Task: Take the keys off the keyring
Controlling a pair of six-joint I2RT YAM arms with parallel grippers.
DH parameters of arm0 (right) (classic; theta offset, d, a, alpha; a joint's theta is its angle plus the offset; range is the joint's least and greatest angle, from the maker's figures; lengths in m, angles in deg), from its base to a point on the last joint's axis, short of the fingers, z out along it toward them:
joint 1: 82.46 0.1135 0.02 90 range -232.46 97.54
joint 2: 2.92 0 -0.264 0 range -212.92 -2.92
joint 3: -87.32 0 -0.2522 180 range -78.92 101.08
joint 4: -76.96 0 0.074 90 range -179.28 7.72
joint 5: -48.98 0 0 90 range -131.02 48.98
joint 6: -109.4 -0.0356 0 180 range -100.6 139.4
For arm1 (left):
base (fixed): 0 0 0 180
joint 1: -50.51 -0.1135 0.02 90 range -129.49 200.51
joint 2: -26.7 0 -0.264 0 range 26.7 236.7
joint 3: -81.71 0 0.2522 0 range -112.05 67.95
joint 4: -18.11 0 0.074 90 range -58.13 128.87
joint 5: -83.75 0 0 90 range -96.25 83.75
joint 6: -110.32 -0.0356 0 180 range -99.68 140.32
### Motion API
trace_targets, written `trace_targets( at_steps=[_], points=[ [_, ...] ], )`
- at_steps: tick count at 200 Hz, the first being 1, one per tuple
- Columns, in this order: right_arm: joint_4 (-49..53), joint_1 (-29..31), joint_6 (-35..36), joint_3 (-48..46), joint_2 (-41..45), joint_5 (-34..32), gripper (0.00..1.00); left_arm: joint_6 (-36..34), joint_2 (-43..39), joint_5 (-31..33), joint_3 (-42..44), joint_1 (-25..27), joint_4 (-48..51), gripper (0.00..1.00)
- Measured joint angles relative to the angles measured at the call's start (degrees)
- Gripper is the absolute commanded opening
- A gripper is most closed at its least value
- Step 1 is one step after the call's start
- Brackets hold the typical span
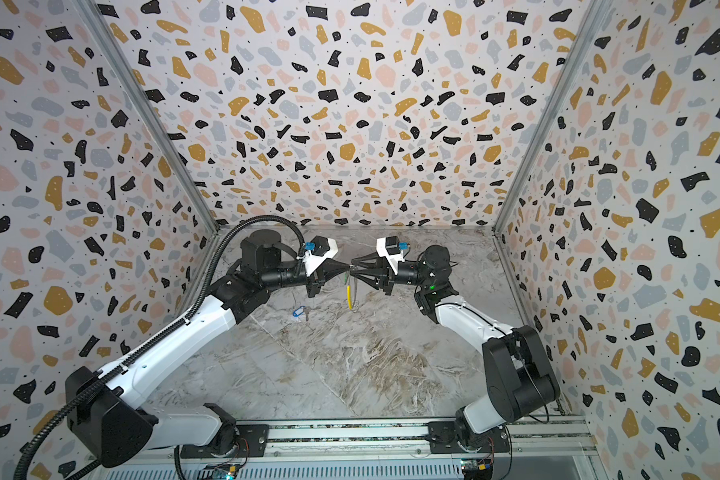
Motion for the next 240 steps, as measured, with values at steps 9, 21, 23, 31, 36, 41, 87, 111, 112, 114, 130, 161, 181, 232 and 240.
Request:
trace_targets(
  at_steps=[9, 21, 23, 31, 36, 41, 87, 111, 112, 114, 130, 161, 181, 232, 240],
  points=[
    [5.5, -0.2, 4.2, 1.1, 1.4, -1.2, 0.37, -2.2, 0.8, 0.9, -2.8, 0.0, 3.4, 0.0],
    [12.7, -0.3, 9.3, 3.3, 3.0, -2.7, 0.38, -4.9, 1.8, 2.1, -6.1, 0.0, 7.9, 0.0],
    [14.0, -0.3, 10.6, 3.8, 3.2, -2.9, 0.38, -5.6, 2.0, 2.4, -6.7, 0.0, 8.8, 0.0],
    [18.4, -0.4, 13.8, 5.5, 4.0, -3.9, 0.37, -7.5, 2.7, 3.2, -8.8, 0.0, 11.8, 0.0],
    [20.7, -0.4, 15.6, 6.4, 4.4, -4.4, 0.37, -8.7, 3.2, 3.8, -10.2, 0.2, 13.7, 0.0],
    [23.0, -0.5, 17.4, 7.2, 4.8, -4.9, 0.37, -9.7, 3.7, 4.6, -11.6, 0.3, 15.9, 0.0],
    [35.5, -0.3, 26.6, 10.0, 5.6, -6.6, 0.32, -18.2, 9.2, 13.7, -22.5, 3.9, 31.2, 0.0],
    [39.1, 0.3, 28.3, 10.3, 5.1, -6.1, 0.29, -20.2, 9.8, 16.4, -23.6, 5.0, 35.0, 0.0],
    [39.2, 0.3, 28.4, 10.3, 5.0, -6.0, 0.29, -20.3, 9.8, 16.5, -23.7, 5.0, 35.1, 0.0],
    [39.3, 0.4, 28.4, 10.3, 5.0, -6.0, 0.28, -20.4, 9.8, 16.7, -23.8, 5.0, 35.4, 0.0],
    [40.7, 1.0, 28.8, 10.3, 4.4, -5.4, 0.28, -21.0, 9.8, 17.9, -24.3, 5.1, 36.8, 0.0],
    [42.6, 2.0, 29.8, 10.3, 3.6, -4.8, 0.28, -21.3, 9.8, 19.5, -24.6, 5.3, 37.6, 0.0],
    [42.7, 2.5, 30.1, 10.3, 3.5, -4.8, 0.27, -21.4, 9.8, 20.1, -24.6, 5.6, 38.2, 0.0],
    [39.1, 3.0, 28.1, 9.8, 3.5, -5.0, 0.22, -21.7, 9.7, 20.3, -24.5, 6.4, 38.2, 0.0],
    [38.2, 3.0, 27.7, 9.4, 3.5, -5.2, 0.22, -21.7, 9.7, 20.3, -24.5, 6.5, 38.1, 0.0]
  ],
)
